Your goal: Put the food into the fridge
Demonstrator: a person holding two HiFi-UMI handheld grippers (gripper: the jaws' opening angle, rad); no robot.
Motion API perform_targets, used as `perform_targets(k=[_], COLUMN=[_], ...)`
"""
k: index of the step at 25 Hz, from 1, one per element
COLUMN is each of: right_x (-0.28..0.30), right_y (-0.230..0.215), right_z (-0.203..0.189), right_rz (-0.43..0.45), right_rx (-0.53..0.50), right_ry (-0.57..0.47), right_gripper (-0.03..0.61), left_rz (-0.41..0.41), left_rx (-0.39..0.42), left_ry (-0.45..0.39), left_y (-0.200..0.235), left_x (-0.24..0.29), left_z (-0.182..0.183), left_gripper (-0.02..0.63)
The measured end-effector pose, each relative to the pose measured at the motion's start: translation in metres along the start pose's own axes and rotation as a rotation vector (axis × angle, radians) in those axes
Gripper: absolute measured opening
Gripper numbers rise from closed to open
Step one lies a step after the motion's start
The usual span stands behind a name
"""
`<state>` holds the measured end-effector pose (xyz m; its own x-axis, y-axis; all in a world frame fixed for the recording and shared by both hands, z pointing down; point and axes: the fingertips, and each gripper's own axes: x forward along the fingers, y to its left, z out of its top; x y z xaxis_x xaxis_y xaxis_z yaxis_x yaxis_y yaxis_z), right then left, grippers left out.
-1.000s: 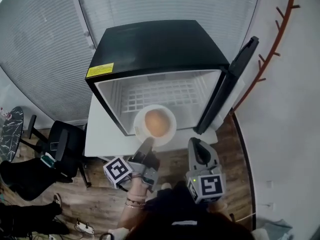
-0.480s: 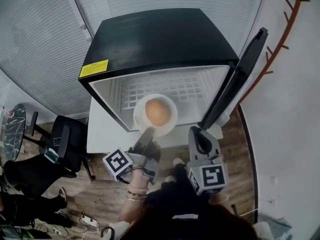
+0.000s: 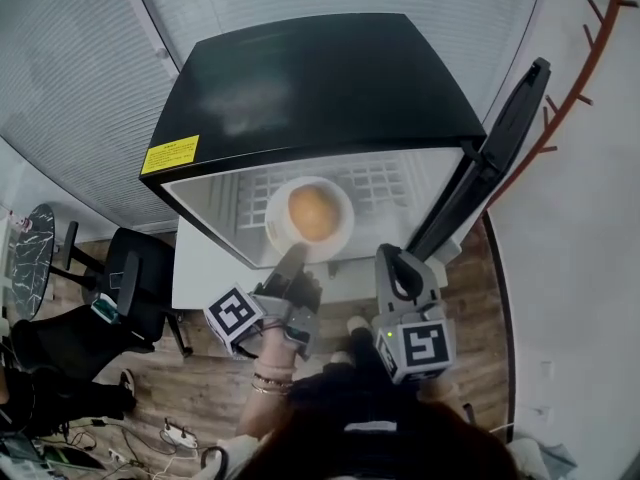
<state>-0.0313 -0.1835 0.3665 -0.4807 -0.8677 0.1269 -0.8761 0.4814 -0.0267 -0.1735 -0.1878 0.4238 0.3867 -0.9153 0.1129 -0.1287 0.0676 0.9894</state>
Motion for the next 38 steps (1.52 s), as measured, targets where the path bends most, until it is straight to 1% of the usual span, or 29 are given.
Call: perform_targets(k=[9, 18, 24, 38], right_x=[0.019, 0.031, 0.036, 0.043], right_y=[-0.023, -0.034, -0.041, -0.053], right_z=[0.001, 0.002, 0.000, 0.000], right_rz=[0.017, 0.043, 0.043, 0.038], right_rx=[0.009, 0.013, 0.021, 0.036], right_ry=[-0.003, -0.010, -0.008, -0.012], right_gripper=[-0.005, -0.005, -0.005, -0.004], left_rz=[0.024, 0.052, 0.068, 0.097], left_rx=[0.019, 0.001, -0.020, -0.037], left_ry=[-0.029, -0.070, -0.092, -0.097], left_y=[-0.001, 0.000, 0.003, 0.005], left_x=[0.028, 0.044, 0.052, 0.067], left_z=[0.008, 0.017, 0.025, 0.034], left_gripper=[0.020, 0.020, 0.020, 0.035])
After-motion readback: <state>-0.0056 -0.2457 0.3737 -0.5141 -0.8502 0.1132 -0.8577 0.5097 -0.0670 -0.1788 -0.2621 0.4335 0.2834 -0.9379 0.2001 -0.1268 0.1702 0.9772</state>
